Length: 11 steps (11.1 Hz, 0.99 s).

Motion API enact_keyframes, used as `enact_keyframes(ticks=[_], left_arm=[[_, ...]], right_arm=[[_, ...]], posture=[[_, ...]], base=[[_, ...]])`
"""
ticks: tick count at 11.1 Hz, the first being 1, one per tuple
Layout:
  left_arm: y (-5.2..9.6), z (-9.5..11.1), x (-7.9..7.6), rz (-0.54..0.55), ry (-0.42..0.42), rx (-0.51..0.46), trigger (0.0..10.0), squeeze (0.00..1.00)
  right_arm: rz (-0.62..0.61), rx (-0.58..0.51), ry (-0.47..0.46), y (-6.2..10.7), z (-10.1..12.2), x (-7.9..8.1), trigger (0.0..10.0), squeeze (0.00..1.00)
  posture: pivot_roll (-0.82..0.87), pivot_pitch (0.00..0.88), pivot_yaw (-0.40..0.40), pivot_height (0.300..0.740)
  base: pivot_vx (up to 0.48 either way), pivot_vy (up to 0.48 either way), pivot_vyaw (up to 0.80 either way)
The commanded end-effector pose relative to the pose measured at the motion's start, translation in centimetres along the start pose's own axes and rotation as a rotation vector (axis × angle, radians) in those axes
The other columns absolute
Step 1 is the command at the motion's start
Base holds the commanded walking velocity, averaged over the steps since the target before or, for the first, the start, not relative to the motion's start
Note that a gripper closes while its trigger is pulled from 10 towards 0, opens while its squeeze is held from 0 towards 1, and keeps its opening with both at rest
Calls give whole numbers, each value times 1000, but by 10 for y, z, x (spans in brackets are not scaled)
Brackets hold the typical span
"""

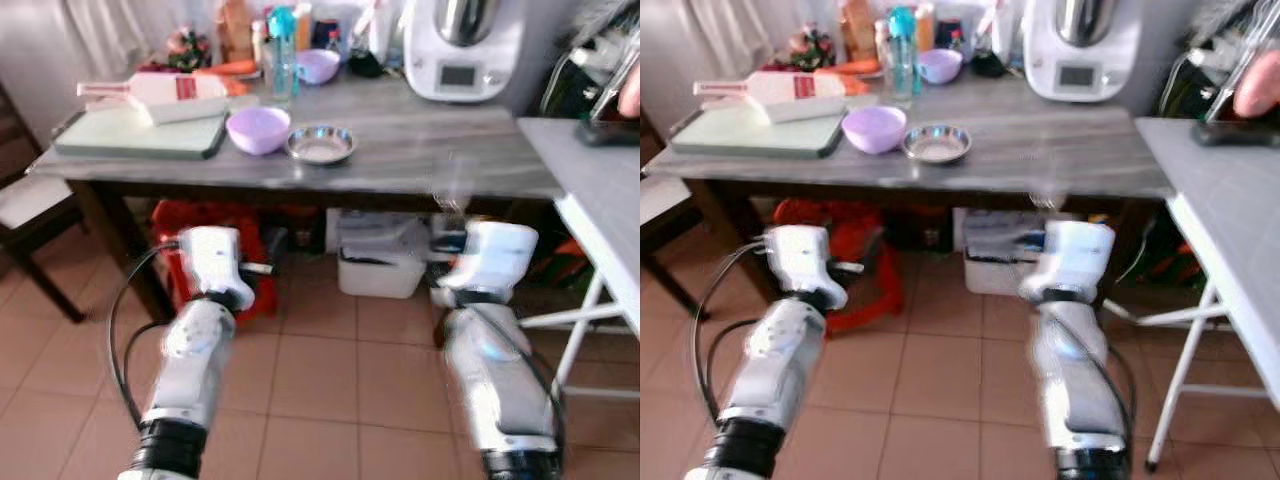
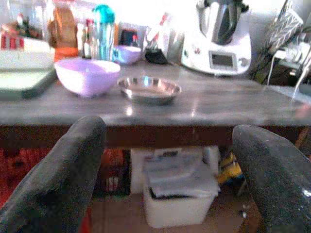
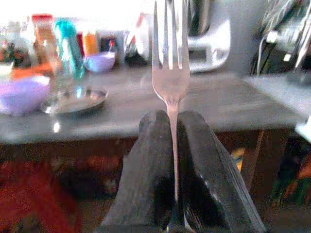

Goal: Setting the table

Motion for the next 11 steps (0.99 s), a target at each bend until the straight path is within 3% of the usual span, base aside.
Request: enact_keyframes(ticks=[1,4,11], left_arm=[[3,3,11,19,-18,-5,10000,0],[5,0,3,3,-14,2,10000,0],[7,-1,1,-8,-14,11,10000,0]], right_arm=[[27,-35,-13,-2,8,11,10000,0],[44,-35,-6,-2,8,13,10000,0],[36,-26,-12,-1,6,12,10000,0]], posture=[[75,30,-9,740],[75,29,-8,740],[76,31,-10,740]], base=[[386,0,0],[389,0,0],[387,0,0]])
Point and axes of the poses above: a point about 5 cm out from each wrist's last joint towards the gripper, its own y axis pointing back from the gripper into the wrist, its own z axis along the axis of the wrist's last joint, x = y × z, the point moved 3 cm from there along -y, pointing out of the wrist towards the gripper, and after that the axes turned 9 degrees about -y, right-handed, at the moved point
